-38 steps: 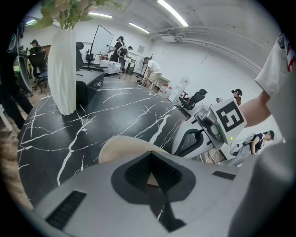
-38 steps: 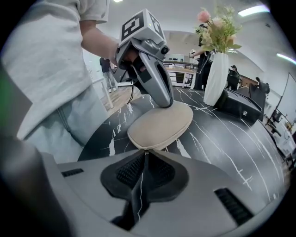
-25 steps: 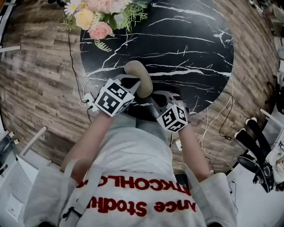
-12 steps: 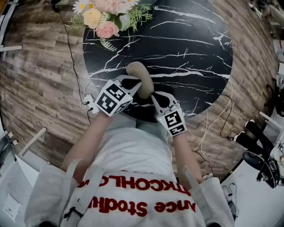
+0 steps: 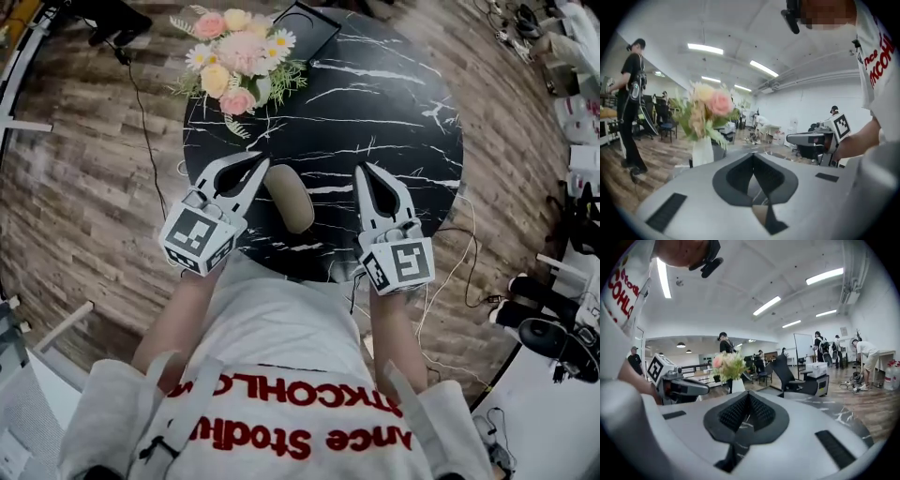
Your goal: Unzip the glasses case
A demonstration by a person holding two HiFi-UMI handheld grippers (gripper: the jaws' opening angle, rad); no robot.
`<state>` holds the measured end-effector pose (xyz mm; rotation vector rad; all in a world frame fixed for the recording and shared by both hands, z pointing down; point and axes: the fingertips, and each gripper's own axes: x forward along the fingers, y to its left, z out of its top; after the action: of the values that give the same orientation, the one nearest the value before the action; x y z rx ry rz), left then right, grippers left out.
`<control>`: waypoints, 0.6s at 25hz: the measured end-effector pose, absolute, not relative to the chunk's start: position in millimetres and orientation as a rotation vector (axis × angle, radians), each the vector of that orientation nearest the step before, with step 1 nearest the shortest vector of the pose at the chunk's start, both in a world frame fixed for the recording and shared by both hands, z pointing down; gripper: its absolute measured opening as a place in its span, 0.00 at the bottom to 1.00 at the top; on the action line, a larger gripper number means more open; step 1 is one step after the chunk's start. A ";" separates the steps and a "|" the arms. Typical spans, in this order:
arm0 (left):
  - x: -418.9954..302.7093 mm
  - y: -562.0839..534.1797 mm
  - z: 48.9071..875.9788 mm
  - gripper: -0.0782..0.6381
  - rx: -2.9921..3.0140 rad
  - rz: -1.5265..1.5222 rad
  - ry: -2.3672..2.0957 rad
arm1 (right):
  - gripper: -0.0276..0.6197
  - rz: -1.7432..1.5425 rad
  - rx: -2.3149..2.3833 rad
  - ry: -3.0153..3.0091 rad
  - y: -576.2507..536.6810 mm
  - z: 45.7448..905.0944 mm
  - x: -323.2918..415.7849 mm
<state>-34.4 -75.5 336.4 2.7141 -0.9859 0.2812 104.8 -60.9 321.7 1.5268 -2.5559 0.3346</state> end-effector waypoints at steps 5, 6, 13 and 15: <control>-73.9 -96.6 263.3 0.12 2.726 0.078 -1.254 | 0.07 0.161 1.672 -2.644 -81.8 232.1 119.5; -80.2 -98.4 250.9 0.12 2.723 0.042 -1.285 | 0.07 0.142 1.692 -2.655 -82.7 218.8 120.8; -96.2 -108.1 183.8 0.12 2.784 -0.075 -1.421 | 0.07 0.038 1.751 -2.694 -85.5 163.4 125.0; -98.6 -112.4 169.1 0.12 2.788 -0.110 -1.444 | 0.07 0.021 1.747 -2.699 -88.5 155.2 123.2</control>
<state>-98.6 -112.4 169.1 2.7881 -1.4439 -0.1098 123.2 -88.5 155.2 1.7471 -2.6990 0.0212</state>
